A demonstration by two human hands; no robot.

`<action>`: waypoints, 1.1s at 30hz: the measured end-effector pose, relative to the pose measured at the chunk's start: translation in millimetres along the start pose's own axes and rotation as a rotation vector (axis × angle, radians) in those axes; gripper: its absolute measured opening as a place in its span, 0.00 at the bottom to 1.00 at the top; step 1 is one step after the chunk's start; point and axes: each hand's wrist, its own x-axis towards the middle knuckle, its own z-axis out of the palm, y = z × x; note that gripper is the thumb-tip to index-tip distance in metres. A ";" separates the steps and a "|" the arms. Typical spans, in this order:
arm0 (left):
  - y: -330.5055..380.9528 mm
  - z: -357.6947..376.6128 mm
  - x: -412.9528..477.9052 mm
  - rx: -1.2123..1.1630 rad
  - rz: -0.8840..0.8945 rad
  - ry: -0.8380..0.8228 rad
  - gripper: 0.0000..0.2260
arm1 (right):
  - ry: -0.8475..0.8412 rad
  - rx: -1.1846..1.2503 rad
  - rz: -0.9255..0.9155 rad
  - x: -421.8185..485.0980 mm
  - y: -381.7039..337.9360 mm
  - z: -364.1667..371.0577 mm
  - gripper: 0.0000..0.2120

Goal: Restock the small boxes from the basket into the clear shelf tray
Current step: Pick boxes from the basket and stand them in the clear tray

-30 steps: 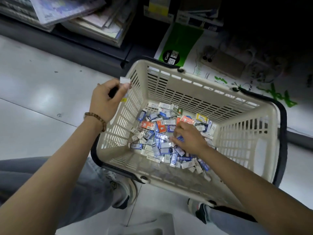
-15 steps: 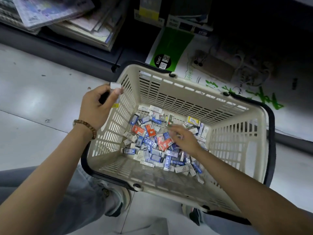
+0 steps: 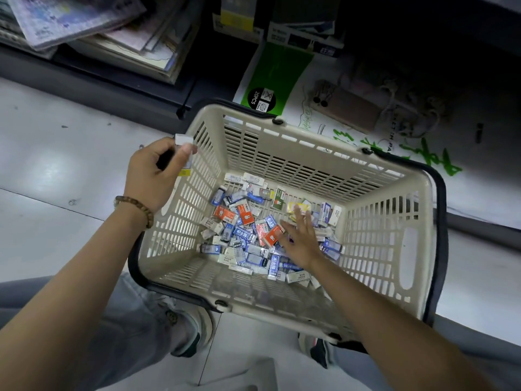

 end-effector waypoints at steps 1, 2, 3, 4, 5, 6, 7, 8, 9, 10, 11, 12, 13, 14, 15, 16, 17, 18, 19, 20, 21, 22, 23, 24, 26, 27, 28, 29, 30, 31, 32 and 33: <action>0.2 -0.5 -0.3 -0.007 0.004 0.000 0.15 | -0.035 -0.007 -0.048 -6.5 -3.1 3.9 0.29; 0.2 -0.9 -0.4 -0.013 0.006 0.000 0.15 | -0.077 -0.008 -0.080 -11.8 -6.3 7.7 0.30; 0.5 -0.9 -0.6 -0.016 0.007 -0.001 0.16 | -0.116 0.016 -0.088 -15.4 -9.4 9.8 0.30; 0.1 -0.6 -0.8 -0.014 0.009 -0.004 0.16 | -0.123 0.067 -0.082 -17.3 -13.0 8.9 0.28; 0.4 -0.4 -1.1 -0.013 0.009 -0.006 0.16 | -0.077 0.133 -0.079 -16.7 -17.5 4.1 0.26; -0.1 -0.2 -1.0 -0.013 0.008 -0.006 0.16 | 0.011 0.191 -0.085 -12.6 -22.2 -3.1 0.23; -0.2 0.0 -1.0 -0.011 0.004 -0.006 0.16 | 0.105 0.228 -0.091 -5.1 -26.9 -11.6 0.20; -0.8 0.2 -0.8 -0.009 -0.001 -0.005 0.16 | 0.167 0.250 -0.092 4.8 -31.9 -20.3 0.19; -0.8 0.2 -0.6 -0.009 -0.008 -0.006 0.16 | 0.187 0.267 -0.089 15.7 -37.1 -28.3 0.20; -0.9 0.3 -0.6 -0.010 -0.014 -0.007 0.16 | 0.168 0.273 -0.086 27.0 -42.4 -34.2 0.21; -0.7 0.3 -0.5 -0.012 -0.017 -0.006 0.16 | 0.125 0.265 -0.080 38.4 -47.7 -37.2 0.22; -0.8 0.6 -0.4 -0.013 -0.016 -0.003 0.16 | 0.076 0.248 -0.064 48.9 -53.0 -37.3 0.23; -0.5 0.4 -0.5 -0.016 -0.015 0.000 0.16 | 0.039 0.229 -0.035 57.7 -57.9 -35.3 0.24; -0.6 0.1 -0.5 -0.020 -0.018 0.001 0.15 | 0.032 0.212 0.001 64.3 -62.4 -32.8 0.24; -0.9 0.2 -0.2 -0.027 -0.028 -0.003 0.15 | 0.062 0.193 0.036 69.3 -65.0 -30.0 0.23; -1.8 0.4 0.3 -0.034 -0.041 -0.007 0.15 | 0.108 0.166 0.067 72.8 -65.6 -27.1 0.20; -2.9 0.6 0.5 -0.042 -0.051 -0.011 0.17 | 0.137 0.119 0.094 74.1 -65.1 -24.4 0.16; -4.0 0.7 0.4 -0.048 -0.054 -0.015 0.17 | 0.132 0.065 0.119 73.6 -64.2 -21.8 0.13; -4.7 0.9 0.4 -0.052 -0.053 -0.019 0.17 | 0.114 0.038 0.139 72.2 -62.7 -19.8 0.10; -4.8 1.3 0.3 -0.054 -0.052 -0.023 0.15 | 0.108 0.074 0.151 70.2 -60.1 -18.2 0.09; -4.0 1.5 0.4 -0.056 -0.053 -0.025 0.13 | 0.117 0.202 0.152 66.8 -59.5 -19.1 0.07; -2.9 1.4 0.4 -0.057 -0.055 -0.024 0.12 | 0.131 0.401 0.143 61.7 -62.2 -23.8 0.07; -2.1 0.8 0.1 -0.050 -0.055 -0.016 0.12 | 0.140 0.589 0.117 54.9 -67.8 -32.4 0.09; -1.2 0.2 -0.4 -0.035 -0.050 0.011 0.12 | 0.121 0.725 0.071 46.9 -75.0 -44.6 0.12; 4.9 -0.7 -1.7 -0.027 -0.029 0.088 0.12 | 0.014 0.813 -0.062 29.6 -91.6 -74.6 0.15; 10.8 0.7 -2.0 -0.048 -0.018 0.108 0.12 | -0.038 0.784 -0.137 20.4 -100.1 -89.7 0.16; 18.3 3.6 -1.6 -0.075 -0.011 0.102 0.12 | -0.067 0.756 -0.205 10.9 -108.3 -104.2 0.15; 26.0 7.6 -0.4 -0.121 -0.014 0.070 0.12 | -0.079 0.749 -0.257 1.3 -115.4 -118.0 0.13; 33.0 12.0 1.3 -0.194 -0.037 0.020 0.12 | -0.079 0.764 -0.297 -8.1 -120.6 -130.5 0.10; 38.9 15.8 3.4 -0.290 -0.087 -0.044 0.12 | -0.073 0.788 -0.331 -17.0 -124.9 -141.9 0.08; 42.9 18.4 5.6 -0.381 -0.160 -0.112 0.12 | -0.078 0.813 -0.355 -24.9 -128.2 -152.1 0.07; 44.3 19.2 7.8 -0.442 -0.240 -0.183 0.12 | -0.097 0.833 -0.369 -30.4 -130.3 -159.9 0.05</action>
